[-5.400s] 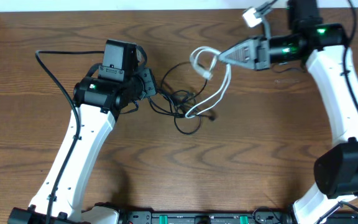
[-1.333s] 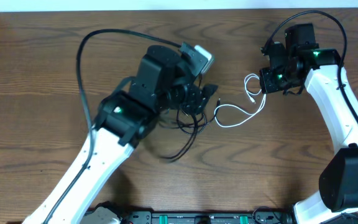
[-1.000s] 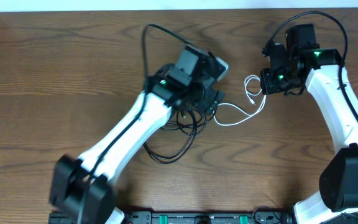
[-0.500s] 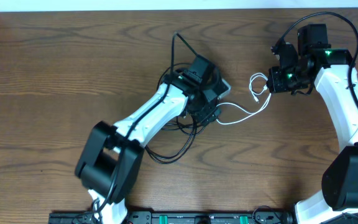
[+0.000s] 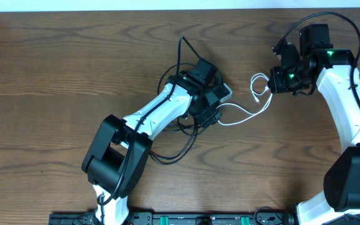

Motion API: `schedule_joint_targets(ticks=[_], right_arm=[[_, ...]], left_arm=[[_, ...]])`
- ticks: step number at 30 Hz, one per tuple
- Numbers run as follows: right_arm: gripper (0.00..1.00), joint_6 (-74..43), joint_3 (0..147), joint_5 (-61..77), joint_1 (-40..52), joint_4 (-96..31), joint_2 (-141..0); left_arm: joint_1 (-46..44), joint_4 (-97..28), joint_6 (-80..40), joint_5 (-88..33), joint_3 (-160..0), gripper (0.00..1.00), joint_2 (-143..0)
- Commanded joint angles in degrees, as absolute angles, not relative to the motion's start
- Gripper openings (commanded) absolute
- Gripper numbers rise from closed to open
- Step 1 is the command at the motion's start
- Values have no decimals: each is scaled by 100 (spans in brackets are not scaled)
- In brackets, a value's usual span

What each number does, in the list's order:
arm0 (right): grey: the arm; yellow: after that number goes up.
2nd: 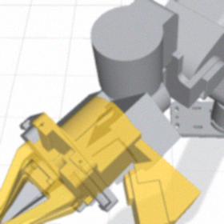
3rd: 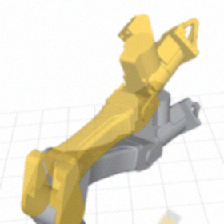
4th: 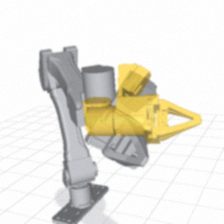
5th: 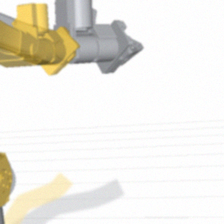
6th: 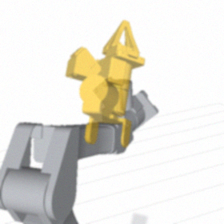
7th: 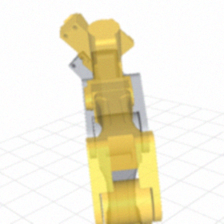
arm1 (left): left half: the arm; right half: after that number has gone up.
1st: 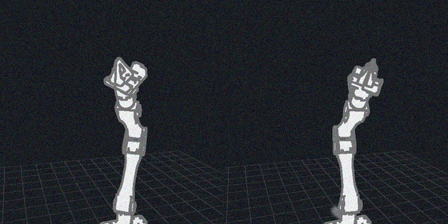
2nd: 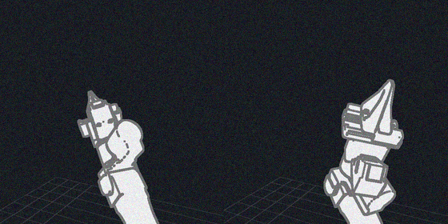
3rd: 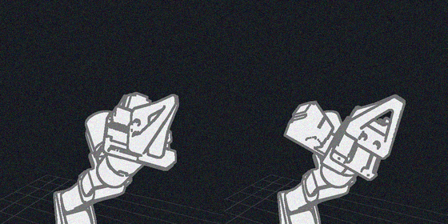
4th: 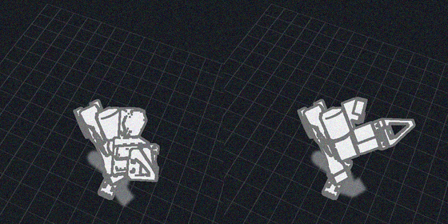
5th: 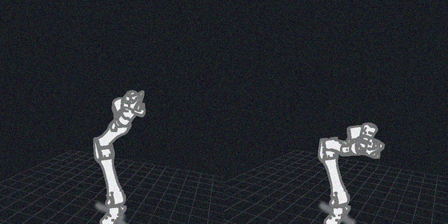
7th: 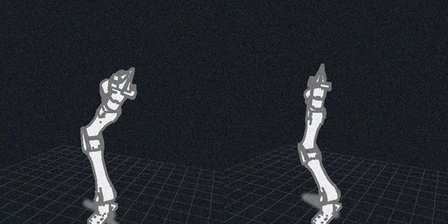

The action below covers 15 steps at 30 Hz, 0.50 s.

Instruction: Untangle cables

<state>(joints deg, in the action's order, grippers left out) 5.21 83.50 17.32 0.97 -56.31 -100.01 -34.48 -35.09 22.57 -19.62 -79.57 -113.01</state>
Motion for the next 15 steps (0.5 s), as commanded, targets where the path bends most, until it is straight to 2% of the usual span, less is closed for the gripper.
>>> schedule_joint_targets(ticks=[1,10,15], right_arm=[[1,478,8350,1839,62,-5638,-10009],[1,478,8350,1839,62,-5634,-10009],[1,478,8350,1839,62,-5636,-10009]], left_arm=[[-3474,-3319,2333,-2027,-7725,68,-11345],[-3516,-3264,2329,-2032,-7708,65,-11415],[-3535,-3260,2329,-2034,-7708,58,-11555]])
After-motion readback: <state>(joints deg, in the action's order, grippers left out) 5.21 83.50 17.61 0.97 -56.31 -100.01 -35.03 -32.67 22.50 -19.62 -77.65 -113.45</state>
